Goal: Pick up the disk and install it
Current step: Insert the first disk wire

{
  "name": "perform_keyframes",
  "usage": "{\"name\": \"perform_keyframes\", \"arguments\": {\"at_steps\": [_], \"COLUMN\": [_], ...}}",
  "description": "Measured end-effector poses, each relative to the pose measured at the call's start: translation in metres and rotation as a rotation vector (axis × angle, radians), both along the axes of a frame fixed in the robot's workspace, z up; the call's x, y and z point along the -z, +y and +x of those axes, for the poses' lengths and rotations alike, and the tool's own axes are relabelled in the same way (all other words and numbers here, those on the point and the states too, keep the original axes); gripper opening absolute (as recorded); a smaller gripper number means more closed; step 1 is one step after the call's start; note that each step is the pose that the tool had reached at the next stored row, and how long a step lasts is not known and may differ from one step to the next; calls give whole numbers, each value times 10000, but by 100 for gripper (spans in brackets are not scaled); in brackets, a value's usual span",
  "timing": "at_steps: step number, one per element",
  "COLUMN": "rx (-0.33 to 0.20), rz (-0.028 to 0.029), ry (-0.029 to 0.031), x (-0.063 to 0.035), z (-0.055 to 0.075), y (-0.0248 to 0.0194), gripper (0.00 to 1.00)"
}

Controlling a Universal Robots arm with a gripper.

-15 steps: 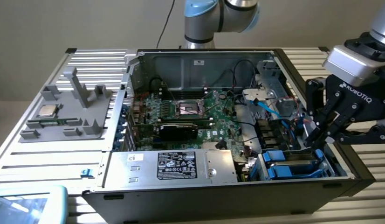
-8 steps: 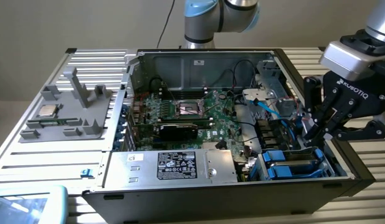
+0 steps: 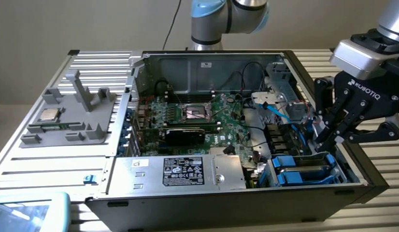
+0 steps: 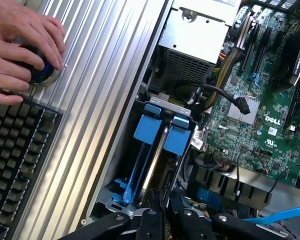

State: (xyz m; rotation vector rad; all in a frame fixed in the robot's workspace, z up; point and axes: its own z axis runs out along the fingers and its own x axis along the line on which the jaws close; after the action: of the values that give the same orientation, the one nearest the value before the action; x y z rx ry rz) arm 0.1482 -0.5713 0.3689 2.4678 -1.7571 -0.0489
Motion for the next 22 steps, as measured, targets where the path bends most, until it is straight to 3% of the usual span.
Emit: {"name": "perform_keyframes", "arguments": {"at_steps": [9, 22], "rx": [412, 1859], "rz": [-18, -19], "ry": [3, 4], "x": [0, 0], "z": [39, 39], "y": [10, 11], "gripper": [16, 16]}}
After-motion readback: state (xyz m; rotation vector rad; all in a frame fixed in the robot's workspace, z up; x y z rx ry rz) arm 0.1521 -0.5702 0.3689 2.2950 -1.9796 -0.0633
